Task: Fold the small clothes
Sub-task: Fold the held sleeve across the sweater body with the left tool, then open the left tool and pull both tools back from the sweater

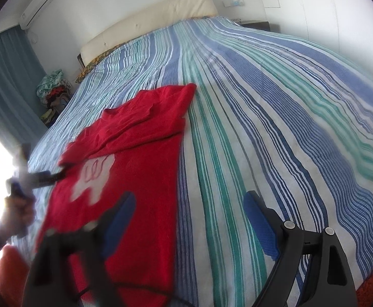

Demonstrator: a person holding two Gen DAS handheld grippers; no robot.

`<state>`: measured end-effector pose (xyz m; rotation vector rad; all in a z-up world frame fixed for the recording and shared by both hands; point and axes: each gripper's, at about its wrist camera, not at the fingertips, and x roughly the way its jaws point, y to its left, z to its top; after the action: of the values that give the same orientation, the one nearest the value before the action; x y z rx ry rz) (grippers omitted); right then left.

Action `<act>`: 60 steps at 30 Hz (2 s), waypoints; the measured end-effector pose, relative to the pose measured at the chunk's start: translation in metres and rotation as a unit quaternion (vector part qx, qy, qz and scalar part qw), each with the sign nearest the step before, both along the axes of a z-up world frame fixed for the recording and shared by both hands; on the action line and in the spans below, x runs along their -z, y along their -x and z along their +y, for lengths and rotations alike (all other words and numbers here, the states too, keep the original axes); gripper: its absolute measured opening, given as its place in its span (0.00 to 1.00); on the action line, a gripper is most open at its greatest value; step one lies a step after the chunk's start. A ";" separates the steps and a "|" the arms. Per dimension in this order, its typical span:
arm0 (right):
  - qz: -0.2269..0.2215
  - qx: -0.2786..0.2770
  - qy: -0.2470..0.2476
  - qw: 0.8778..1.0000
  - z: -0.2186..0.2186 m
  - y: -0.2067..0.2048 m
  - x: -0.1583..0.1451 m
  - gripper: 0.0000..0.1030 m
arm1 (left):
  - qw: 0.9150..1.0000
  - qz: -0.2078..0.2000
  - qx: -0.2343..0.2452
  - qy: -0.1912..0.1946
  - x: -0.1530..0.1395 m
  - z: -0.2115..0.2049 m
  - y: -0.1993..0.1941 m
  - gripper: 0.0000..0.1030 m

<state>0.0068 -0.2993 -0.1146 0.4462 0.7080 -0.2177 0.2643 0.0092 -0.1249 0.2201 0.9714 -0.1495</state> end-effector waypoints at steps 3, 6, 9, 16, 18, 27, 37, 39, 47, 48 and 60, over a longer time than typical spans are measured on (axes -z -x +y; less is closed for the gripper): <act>0.000 -0.005 0.014 1.000 0.005 0.000 -0.002 0.83 | 0.996 0.030 -0.042 0.069 0.012 0.023 -0.004 0.05; -0.003 -0.006 0.019 1.000 0.006 0.002 -0.003 0.83 | 0.999 0.010 -0.046 0.027 0.017 0.025 0.014 0.02; 0.001 -0.010 0.015 1.000 0.006 0.000 0.000 0.83 | 0.995 0.031 -0.081 0.054 0.025 0.048 0.016 0.05; -0.005 -0.015 0.032 0.999 0.012 0.000 -0.007 0.83 | 0.996 0.016 -0.087 0.017 -0.010 0.052 0.054 0.86; -0.006 -0.005 0.046 0.999 0.011 0.001 -0.011 0.83 | 0.996 -0.011 -0.086 0.008 -0.028 0.051 0.073 0.91; -0.009 0.012 0.103 0.995 0.017 0.011 -0.029 0.83 | 0.997 -0.019 -0.071 0.005 -0.055 0.044 0.111 0.91; -0.039 0.009 0.220 0.975 -0.006 0.055 -0.117 0.83 | 0.996 -0.028 -0.081 0.001 -0.069 0.066 0.120 0.91; -0.043 0.021 0.279 0.959 -0.019 0.074 -0.151 0.84 | 0.996 -0.024 -0.085 0.001 -0.067 0.074 0.125 0.91; -0.065 0.076 0.470 0.877 -0.030 0.138 -0.238 1.00 | 0.992 -0.005 -0.105 0.063 -0.052 0.109 0.169 0.91; -0.067 0.076 0.462 0.881 -0.028 0.139 -0.237 1.00 | 0.992 -0.001 -0.106 0.068 -0.047 0.112 0.174 0.91; -0.001 -0.127 0.163 0.979 0.029 0.078 -0.094 1.00 | 0.987 0.051 -0.040 0.147 -0.033 0.105 0.211 0.91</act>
<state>-0.0710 -0.2706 -0.0209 0.0420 0.7045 -0.0890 0.0536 0.1141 -0.0916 -0.0984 1.0457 -0.2300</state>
